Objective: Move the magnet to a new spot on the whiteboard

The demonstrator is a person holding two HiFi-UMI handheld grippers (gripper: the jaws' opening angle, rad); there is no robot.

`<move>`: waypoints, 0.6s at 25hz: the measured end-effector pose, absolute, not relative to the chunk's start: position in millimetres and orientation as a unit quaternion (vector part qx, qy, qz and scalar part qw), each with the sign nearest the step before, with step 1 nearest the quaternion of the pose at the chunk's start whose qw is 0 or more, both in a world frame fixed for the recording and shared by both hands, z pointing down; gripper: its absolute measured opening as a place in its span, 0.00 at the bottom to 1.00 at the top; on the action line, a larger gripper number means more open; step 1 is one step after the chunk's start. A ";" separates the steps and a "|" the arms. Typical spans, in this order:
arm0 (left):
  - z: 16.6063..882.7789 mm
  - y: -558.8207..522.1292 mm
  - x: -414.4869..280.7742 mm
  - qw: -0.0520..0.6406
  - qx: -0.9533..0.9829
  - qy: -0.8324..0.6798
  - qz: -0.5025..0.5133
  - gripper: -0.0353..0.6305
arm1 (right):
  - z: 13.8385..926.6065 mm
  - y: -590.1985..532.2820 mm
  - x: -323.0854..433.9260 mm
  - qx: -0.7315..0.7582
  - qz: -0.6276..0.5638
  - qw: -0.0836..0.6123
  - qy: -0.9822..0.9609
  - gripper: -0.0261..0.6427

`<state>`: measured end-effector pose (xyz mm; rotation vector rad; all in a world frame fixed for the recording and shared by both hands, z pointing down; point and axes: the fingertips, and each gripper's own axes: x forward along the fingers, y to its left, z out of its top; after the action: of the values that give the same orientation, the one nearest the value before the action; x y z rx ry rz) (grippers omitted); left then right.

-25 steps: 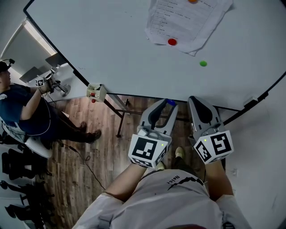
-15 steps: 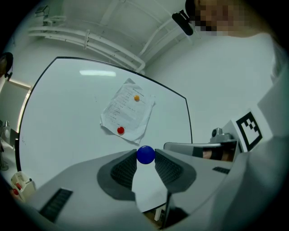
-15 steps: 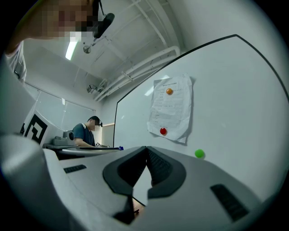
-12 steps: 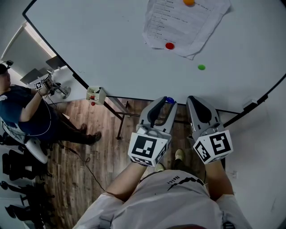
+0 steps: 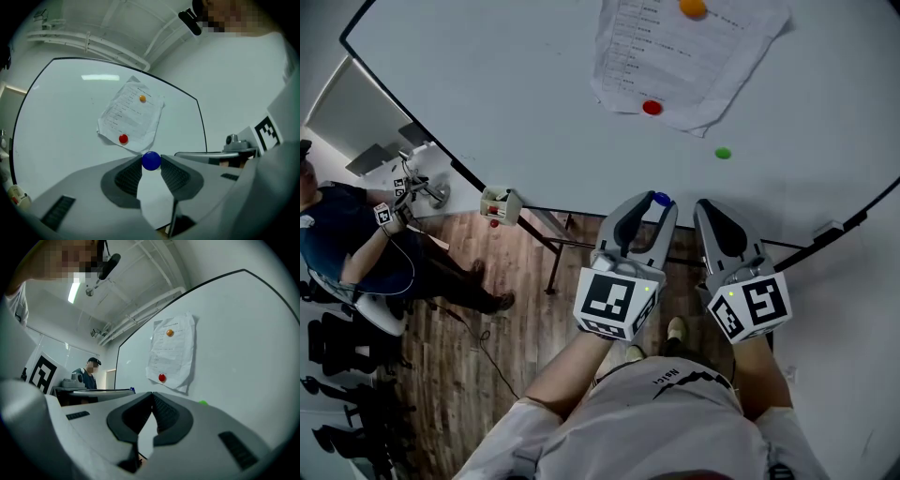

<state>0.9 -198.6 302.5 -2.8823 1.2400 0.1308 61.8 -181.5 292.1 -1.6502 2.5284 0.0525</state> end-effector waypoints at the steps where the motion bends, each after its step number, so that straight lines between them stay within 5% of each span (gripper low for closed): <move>1: 301.3 -202.9 4.2 0.002 -0.918 0.395 0.042 0.25 | 291.6 -185.1 64.3 -0.545 0.018 0.061 0.836 0.06; 15: 270.6 -266.8 45.6 0.035 -0.908 0.413 0.057 0.25 | 278.2 -233.7 99.2 -0.527 0.032 0.074 0.846 0.06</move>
<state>45.6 -266.8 270.6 -2.7916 1.2693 0.1767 99.2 -233.7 278.2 -1.5829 2.5388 0.0971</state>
